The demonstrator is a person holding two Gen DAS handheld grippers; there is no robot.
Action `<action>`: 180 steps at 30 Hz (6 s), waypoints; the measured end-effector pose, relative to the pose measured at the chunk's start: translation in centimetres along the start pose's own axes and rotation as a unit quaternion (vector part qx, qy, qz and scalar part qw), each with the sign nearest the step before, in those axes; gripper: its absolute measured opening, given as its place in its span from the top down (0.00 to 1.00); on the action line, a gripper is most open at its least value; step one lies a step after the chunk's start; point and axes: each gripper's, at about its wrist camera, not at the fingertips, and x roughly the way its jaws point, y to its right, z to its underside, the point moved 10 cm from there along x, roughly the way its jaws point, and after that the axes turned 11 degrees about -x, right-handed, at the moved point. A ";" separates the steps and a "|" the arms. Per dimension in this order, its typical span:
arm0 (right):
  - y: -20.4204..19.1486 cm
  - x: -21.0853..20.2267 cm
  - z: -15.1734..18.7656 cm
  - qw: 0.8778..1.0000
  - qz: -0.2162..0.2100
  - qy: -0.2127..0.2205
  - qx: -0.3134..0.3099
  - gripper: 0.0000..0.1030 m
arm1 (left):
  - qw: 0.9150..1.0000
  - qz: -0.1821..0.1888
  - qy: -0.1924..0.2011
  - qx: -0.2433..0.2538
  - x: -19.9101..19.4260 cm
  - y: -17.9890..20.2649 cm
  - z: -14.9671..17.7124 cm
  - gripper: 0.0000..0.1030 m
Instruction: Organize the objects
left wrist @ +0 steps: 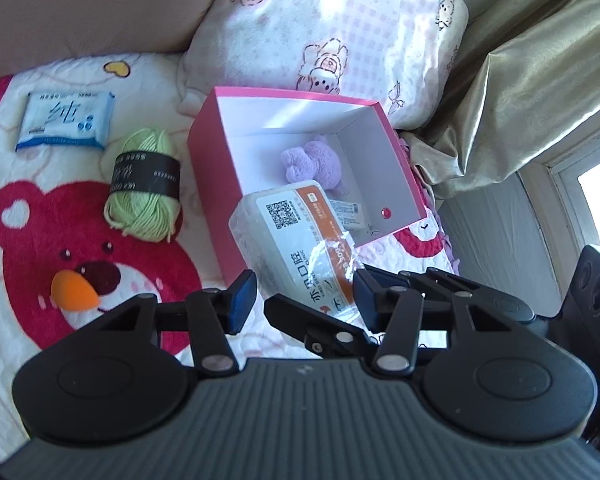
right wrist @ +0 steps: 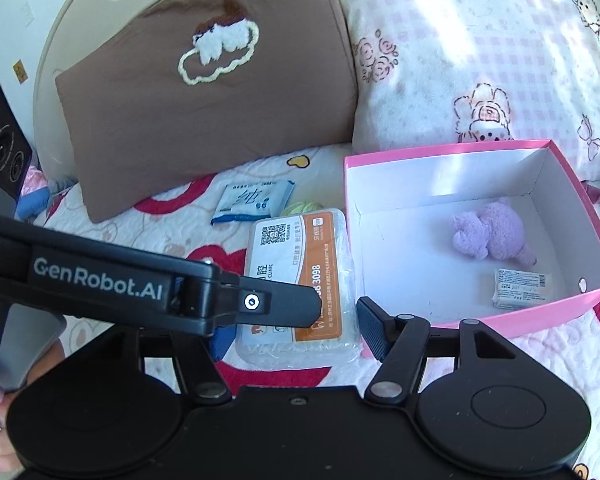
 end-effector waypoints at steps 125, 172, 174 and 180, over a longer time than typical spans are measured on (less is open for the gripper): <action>-5.9 -3.4 4.1 0.994 0.032 -0.022 -0.103 0.19 | 0.984 -0.120 0.070 0.109 -6.7 -0.3 3.9 0.22; -13.9 9.1 6.6 0.974 -0.010 -0.071 -0.214 0.07 | 0.984 -0.159 0.082 0.016 -4.4 -20.0 2.7 0.07; -14.3 9.5 6.5 0.975 -0.018 -0.065 -0.213 0.07 | 0.983 -0.161 0.086 0.017 -4.5 -20.5 2.7 0.07; -15.0 10.5 6.4 0.981 -0.058 -0.039 -0.180 0.07 | 0.982 -0.163 0.092 0.006 -5.0 -21.9 3.0 0.07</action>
